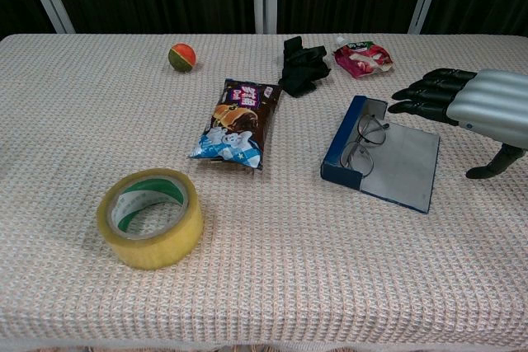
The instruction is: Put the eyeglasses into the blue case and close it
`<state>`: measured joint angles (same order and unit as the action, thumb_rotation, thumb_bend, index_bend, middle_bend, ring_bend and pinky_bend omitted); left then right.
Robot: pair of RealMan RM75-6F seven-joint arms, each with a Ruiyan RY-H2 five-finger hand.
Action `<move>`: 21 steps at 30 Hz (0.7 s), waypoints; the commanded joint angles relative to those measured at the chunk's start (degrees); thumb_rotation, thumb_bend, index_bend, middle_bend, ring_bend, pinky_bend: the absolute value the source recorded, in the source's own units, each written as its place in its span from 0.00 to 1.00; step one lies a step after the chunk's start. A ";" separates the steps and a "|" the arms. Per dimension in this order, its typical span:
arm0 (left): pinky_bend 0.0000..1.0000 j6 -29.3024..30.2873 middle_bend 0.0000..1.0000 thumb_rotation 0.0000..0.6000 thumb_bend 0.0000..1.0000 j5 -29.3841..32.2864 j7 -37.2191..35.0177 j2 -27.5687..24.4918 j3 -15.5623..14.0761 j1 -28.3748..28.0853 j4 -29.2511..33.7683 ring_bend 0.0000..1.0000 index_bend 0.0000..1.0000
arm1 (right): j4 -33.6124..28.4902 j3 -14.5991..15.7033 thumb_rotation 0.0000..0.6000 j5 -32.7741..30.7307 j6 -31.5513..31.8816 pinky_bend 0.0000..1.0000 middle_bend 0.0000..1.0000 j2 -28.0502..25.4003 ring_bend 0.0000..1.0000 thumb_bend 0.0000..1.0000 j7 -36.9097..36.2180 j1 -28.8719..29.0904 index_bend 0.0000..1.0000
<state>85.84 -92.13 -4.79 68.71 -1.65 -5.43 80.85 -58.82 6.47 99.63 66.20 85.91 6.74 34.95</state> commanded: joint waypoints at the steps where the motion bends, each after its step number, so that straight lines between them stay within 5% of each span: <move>1: 0.23 0.18 0.08 0.54 0.14 -0.04 -0.01 -0.15 0.00 0.04 0.05 0.09 0.06 | 1.81 0.00 1.00 0.70 0.78 0.00 0.00 1.66 0.00 0.00 -1.19 -0.08 0.00; 21: 0.23 0.63 0.08 0.54 0.14 0.27 -0.42 -0.43 0.04 0.43 -0.41 0.09 0.06 | 11.09 -0.13 1.00 3.00 4.31 0.00 0.00 9.53 0.00 0.03 -7.16 0.51 0.00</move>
<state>86.47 -91.86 -5.21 68.27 -1.61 -5.00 80.43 -48.35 6.33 102.43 70.10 94.88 0.05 35.44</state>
